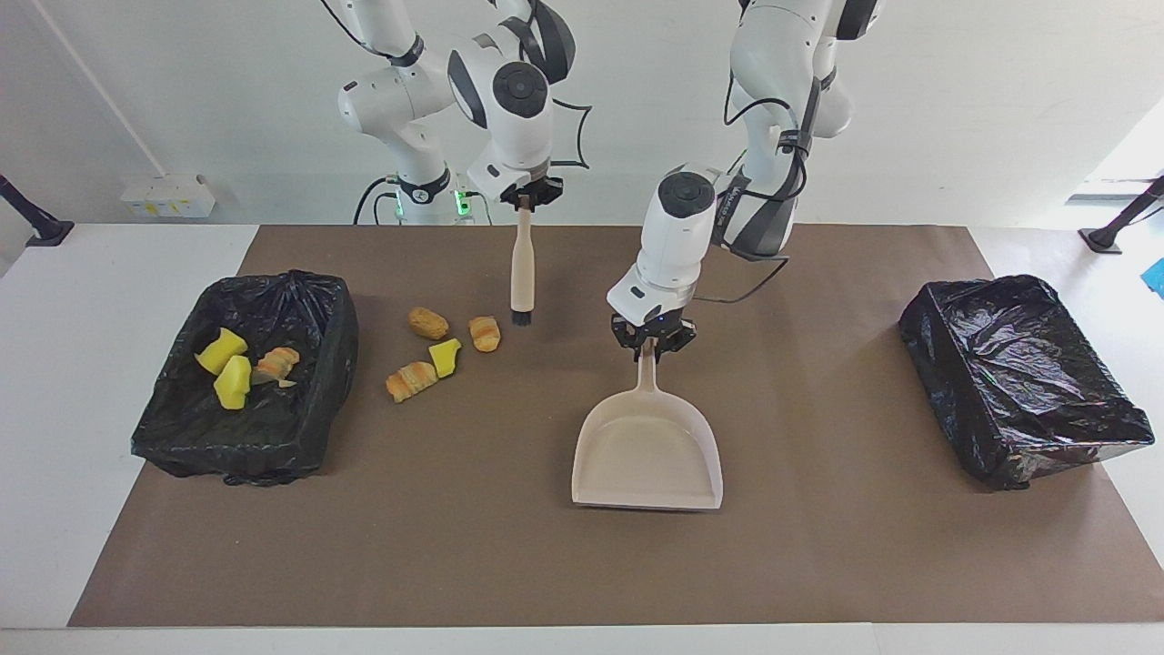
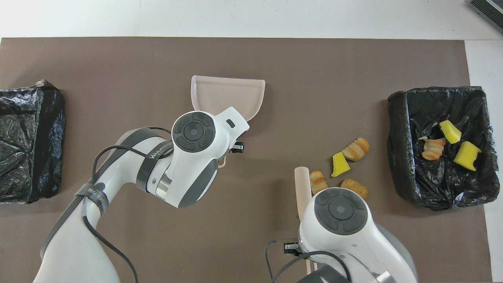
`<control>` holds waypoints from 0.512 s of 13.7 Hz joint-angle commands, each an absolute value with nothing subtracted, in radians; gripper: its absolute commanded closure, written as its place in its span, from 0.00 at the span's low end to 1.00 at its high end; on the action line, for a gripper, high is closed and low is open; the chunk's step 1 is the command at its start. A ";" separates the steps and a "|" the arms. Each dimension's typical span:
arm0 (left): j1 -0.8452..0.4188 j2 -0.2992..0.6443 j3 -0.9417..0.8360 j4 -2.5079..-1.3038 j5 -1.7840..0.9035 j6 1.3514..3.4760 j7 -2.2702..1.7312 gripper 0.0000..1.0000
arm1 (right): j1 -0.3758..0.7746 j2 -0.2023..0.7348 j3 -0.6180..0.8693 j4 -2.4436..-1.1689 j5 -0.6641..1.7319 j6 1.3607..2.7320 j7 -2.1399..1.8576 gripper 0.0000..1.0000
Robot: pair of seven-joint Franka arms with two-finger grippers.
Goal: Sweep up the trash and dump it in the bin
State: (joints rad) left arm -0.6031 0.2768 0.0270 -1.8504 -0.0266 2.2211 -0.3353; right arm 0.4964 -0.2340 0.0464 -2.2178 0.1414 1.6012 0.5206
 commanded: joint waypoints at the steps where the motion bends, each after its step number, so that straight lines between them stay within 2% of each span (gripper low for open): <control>1: -0.555 0.255 0.026 -1.848 -0.009 2.207 -0.172 1.00 | 0.373 -0.258 0.060 -2.252 0.005 1.612 0.369 1.00; 4: -0.512 0.252 0.028 -1.847 0.029 2.183 0.148 1.00 | 0.304 -0.195 0.061 -2.253 -0.203 1.696 0.296 1.00; 7: -0.463 0.235 0.028 -1.838 0.034 2.136 0.338 1.00 | 0.238 -0.105 0.063 -2.250 -0.301 1.793 0.295 1.00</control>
State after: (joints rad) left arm -0.4887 0.2626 0.0319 -1.8440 0.0153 2.1810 0.2131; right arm 0.2767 -0.1573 0.0458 -2.2533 -0.2572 1.7400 0.3177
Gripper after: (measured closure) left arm 0.687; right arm 0.740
